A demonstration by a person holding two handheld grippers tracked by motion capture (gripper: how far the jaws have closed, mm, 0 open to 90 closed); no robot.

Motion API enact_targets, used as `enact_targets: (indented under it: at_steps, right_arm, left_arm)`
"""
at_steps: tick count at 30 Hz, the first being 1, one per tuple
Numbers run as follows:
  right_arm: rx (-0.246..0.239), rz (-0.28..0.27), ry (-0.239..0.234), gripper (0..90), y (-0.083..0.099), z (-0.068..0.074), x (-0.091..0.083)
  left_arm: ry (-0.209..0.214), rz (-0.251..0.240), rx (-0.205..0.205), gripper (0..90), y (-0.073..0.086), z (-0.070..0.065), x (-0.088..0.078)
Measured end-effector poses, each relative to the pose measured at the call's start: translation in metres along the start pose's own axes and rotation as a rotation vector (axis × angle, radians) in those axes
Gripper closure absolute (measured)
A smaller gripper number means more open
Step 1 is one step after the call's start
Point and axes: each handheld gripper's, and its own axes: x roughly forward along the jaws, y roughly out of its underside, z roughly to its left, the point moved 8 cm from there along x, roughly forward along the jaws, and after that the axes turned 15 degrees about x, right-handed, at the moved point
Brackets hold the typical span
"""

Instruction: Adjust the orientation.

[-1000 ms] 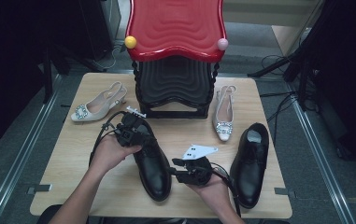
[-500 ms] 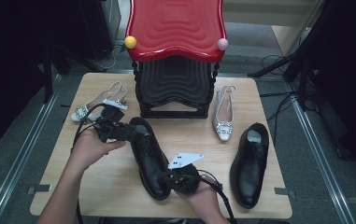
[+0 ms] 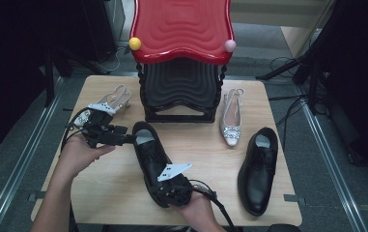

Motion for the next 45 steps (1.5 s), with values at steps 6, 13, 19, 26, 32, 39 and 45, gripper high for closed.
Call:
enact_targets:
  at_steps: [6,13,19,26,32,39,45]
  right_arm:
    - [0.038,-0.011,0.068,90.0,-0.003,-0.025,-0.017]
    - [0.084,-0.03,0.094,90.0,-0.008,-0.048,-0.028]
    - [0.108,-0.039,0.113,90.0,-0.011,-0.062,-0.035]
    - [0.139,-0.05,0.127,90.0,-0.014,-0.074,-0.04]
    - [0.156,-0.053,0.127,90.0,-0.019,-0.086,-0.043]
    - [0.169,-0.057,0.133,90.0,-0.024,-0.097,-0.046]
    - [0.19,-0.063,0.126,90.0,-0.031,-0.109,-0.048]
  left_arm:
    - [-0.027,-0.029,0.013,40.2,0.002,0.003,-0.006]
    - [-0.038,-0.032,0.029,40.0,0.004,0.005,-0.007]
    - [-0.048,-0.033,0.039,40.4,0.007,0.007,-0.006]
    - [-0.059,-0.024,0.056,47.6,0.012,0.01,-0.003]
    - [-0.095,-0.018,0.036,59.9,0.016,0.014,-0.003]
    - [-0.124,0.01,0.056,90.0,0.024,0.014,0.015]
    - [-0.119,0.036,0.071,90.0,0.029,0.007,0.03]
